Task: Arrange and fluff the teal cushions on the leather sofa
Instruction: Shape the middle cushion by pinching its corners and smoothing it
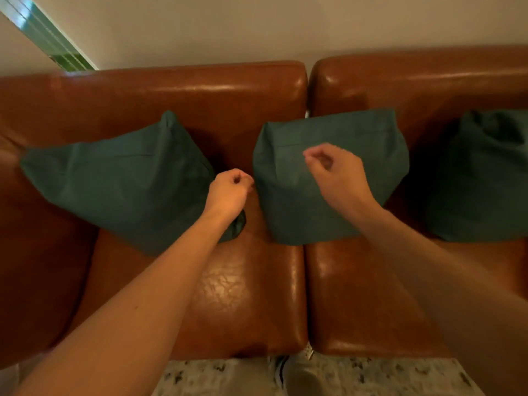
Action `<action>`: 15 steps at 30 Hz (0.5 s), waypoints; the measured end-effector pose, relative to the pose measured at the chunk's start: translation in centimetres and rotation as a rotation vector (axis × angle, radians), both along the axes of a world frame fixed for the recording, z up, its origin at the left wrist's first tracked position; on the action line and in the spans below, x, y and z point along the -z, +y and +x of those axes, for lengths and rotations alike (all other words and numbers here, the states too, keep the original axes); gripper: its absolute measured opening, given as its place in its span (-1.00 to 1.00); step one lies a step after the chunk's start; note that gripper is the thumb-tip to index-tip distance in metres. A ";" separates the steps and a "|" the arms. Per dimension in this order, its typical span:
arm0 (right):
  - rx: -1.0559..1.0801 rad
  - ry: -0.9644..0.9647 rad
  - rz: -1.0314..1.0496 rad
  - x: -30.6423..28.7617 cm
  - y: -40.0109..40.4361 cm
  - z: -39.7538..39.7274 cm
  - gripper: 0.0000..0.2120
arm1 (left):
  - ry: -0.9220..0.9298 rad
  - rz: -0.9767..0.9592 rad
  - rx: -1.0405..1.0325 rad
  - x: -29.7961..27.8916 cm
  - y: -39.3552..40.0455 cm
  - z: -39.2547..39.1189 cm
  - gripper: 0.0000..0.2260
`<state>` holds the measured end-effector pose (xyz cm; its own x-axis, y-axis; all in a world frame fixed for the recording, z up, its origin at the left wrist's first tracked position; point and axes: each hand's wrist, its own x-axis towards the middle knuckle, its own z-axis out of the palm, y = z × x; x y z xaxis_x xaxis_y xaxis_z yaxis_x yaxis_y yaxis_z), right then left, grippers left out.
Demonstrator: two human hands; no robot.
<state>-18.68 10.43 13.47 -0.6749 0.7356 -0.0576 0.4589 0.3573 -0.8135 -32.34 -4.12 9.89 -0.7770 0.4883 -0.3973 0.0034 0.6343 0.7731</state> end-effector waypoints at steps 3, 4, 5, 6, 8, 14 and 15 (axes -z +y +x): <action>-0.174 -0.124 0.290 0.3 2.2 -4.4 -0.71 | 0.125 -0.070 0.071 -0.2 1.3 -1.7 -0.84; -0.224 -0.211 0.363 0.6 2.8 -5.4 -0.66 | 0.152 -0.093 0.100 0.0 1.7 -2.1 -0.85; -0.255 -0.299 0.418 1.1 3.4 -6.1 -0.62 | 0.173 -0.117 0.130 0.4 2.1 -2.5 -0.86; -0.275 -0.371 0.462 1.7 4.0 -6.6 -0.60 | 0.190 -0.131 0.161 0.9 2.7 -2.8 -0.87; -0.300 -0.466 0.520 2.9 4.8 -6.9 -0.58 | 0.228 -0.134 0.222 2.5 3.8 -3.7 -0.91; -0.281 -0.446 0.584 4.8 5.1 -6.5 -0.58 | 0.449 -0.234 0.365 4.9 6.4 -6.2 -0.70; -0.275 -0.440 0.598 5.0 5.1 -6.4 -0.58 | 0.469 -0.254 0.408 5.0 6.8 -6.4 -0.70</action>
<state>-25.05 15.52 8.44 -0.8442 0.5359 -0.0091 0.5254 0.8241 -0.2114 -38.78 2.65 4.87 -0.6681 0.7155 -0.2040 0.5805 0.6728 0.4586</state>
